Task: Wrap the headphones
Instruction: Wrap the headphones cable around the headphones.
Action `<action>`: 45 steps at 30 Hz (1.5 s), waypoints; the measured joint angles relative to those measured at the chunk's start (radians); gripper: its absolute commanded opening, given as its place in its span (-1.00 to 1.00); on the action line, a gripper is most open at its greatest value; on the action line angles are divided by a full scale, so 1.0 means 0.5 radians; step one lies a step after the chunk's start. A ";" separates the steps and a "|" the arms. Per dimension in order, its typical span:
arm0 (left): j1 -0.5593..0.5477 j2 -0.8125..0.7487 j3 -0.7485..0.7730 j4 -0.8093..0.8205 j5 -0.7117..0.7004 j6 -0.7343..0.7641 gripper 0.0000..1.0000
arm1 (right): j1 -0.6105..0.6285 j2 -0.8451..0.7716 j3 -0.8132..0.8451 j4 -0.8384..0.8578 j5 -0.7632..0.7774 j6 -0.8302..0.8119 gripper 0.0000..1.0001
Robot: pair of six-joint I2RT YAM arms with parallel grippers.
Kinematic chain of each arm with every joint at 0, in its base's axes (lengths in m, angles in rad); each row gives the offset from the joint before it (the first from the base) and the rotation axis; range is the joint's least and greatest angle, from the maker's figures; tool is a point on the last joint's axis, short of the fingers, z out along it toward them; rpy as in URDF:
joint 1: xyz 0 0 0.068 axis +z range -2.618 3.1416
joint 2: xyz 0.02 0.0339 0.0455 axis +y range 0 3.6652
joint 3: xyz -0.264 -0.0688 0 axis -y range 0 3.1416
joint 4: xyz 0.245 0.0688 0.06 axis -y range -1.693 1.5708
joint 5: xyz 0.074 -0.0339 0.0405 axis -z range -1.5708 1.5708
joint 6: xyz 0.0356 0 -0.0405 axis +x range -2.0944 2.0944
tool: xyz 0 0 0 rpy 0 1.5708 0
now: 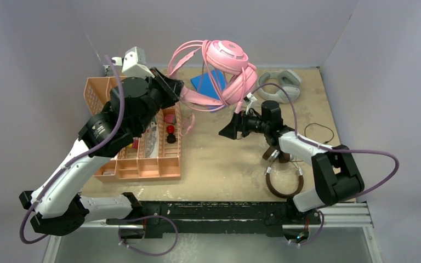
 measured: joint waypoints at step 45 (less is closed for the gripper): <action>0.000 -0.101 -0.089 -0.004 -0.065 0.038 -1.00 | 0.121 0.185 0.029 0.166 0.108 0.259 -1.00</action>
